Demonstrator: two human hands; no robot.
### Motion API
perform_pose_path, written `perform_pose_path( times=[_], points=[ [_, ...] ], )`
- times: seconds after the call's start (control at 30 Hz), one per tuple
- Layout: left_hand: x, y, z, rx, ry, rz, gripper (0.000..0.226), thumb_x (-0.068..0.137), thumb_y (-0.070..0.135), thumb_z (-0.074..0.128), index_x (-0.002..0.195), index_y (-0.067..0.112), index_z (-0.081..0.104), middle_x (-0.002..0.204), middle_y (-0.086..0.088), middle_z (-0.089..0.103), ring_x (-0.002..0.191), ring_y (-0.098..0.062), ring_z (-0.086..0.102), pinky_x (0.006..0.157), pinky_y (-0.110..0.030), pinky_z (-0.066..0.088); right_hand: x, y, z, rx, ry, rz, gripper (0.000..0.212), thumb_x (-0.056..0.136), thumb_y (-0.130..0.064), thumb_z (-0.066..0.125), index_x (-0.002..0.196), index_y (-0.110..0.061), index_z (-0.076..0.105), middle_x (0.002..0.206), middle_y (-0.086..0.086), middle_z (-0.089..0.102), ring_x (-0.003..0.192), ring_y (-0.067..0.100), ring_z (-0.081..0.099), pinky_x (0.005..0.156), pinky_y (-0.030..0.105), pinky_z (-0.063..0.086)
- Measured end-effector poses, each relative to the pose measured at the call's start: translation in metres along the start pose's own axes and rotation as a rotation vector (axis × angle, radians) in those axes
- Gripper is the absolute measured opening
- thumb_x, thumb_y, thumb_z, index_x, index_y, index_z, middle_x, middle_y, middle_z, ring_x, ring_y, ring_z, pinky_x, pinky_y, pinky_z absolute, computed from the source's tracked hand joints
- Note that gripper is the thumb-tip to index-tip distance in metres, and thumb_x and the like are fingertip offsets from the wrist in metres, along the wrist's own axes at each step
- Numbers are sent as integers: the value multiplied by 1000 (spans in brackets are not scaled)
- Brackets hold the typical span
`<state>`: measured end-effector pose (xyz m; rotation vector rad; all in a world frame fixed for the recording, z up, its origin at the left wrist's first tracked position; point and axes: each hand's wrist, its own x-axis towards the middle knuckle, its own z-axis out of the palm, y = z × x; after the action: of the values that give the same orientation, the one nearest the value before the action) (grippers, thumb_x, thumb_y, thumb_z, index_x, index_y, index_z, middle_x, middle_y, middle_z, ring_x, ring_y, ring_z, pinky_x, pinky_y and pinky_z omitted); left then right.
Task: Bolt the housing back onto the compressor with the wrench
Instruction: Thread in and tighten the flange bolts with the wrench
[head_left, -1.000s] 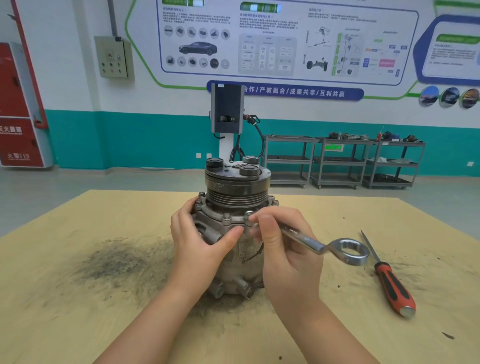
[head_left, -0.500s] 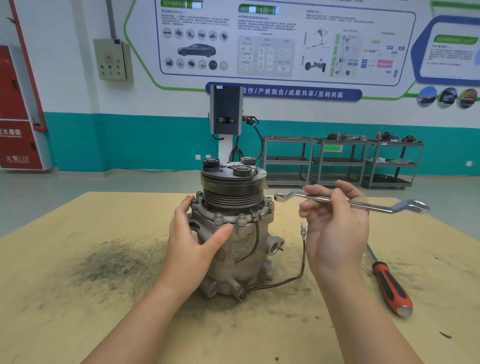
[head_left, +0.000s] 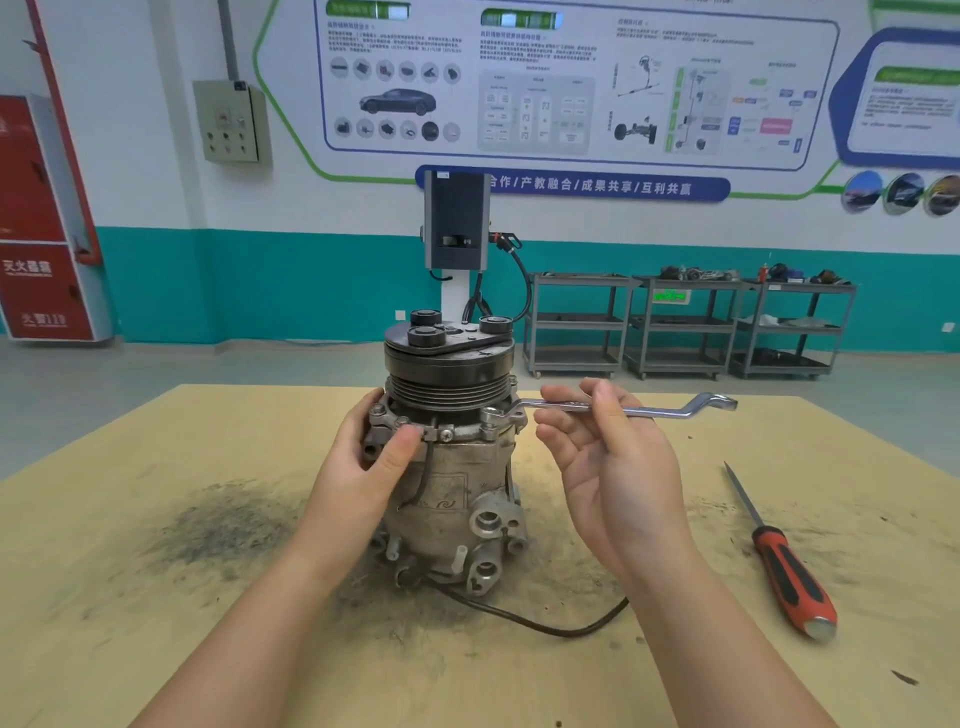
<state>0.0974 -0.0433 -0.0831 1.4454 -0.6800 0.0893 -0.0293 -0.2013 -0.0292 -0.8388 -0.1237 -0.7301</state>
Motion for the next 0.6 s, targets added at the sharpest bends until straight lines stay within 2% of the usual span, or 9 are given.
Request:
perform_pose_path(
  times=[0.13, 0.23, 0.3, 0.37, 0.47, 0.53, 0.6],
  points=[
    [0, 4, 6, 5, 35, 10, 75, 75, 67, 66, 140, 36, 46, 118, 28, 64, 109, 12, 57, 77, -3, 47, 6, -4, 0, -42, -14, 22, 11, 103, -10, 38, 99, -6, 47, 77, 13, 71, 59, 18, 67, 56, 23, 56],
    [-2, 5, 9, -15, 44, 10, 64, 75, 60, 61, 135, 40, 48, 118, 28, 65, 110, 10, 59, 86, -12, 48, 15, -8, 0, -82, -23, 76, 18, 104, -10, 36, 93, -5, 51, 73, 10, 71, 56, 16, 65, 54, 23, 55],
    [-3, 5, 9, -30, 42, 10, 56, 75, 60, 61, 128, 50, 47, 118, 30, 64, 111, 11, 58, 90, -16, 47, 18, -8, -1, -146, -33, 60, 21, 104, -13, 36, 93, -5, 51, 73, 8, 71, 57, 16, 65, 55, 23, 55],
    [-3, 6, 9, -27, 29, 11, 54, 75, 61, 60, 126, 55, 44, 120, 31, 63, 112, 13, 57, 86, -10, 47, 16, 0, -1, -263, -28, -74, 19, 104, -18, 37, 95, -7, 50, 76, 7, 72, 60, 18, 66, 57, 25, 55],
    [-4, 10, 9, -12, 17, 22, 47, 80, 59, 59, 125, 58, 43, 119, 34, 62, 111, 15, 56, 79, -3, 47, 2, 18, -3, -572, -15, -513, 16, 103, -29, 42, 94, -20, 52, 84, 5, 72, 66, 17, 67, 64, 24, 54],
    [-4, 10, 10, -14, 18, 23, 46, 81, 60, 59, 124, 59, 43, 120, 34, 62, 112, 14, 56, 79, -3, 47, -5, 27, -4, -737, -107, -766, 17, 101, -34, 46, 95, -25, 59, 86, -2, 69, 72, 11, 67, 68, 19, 52],
    [-5, 9, 10, -26, 28, 22, 55, 77, 68, 61, 127, 56, 43, 126, 29, 60, 115, 11, 56, 84, -6, 47, -11, 33, -5, -782, -171, -843, 21, 100, -35, 47, 100, -20, 62, 90, -5, 67, 79, 8, 67, 72, 18, 51]
  ],
)
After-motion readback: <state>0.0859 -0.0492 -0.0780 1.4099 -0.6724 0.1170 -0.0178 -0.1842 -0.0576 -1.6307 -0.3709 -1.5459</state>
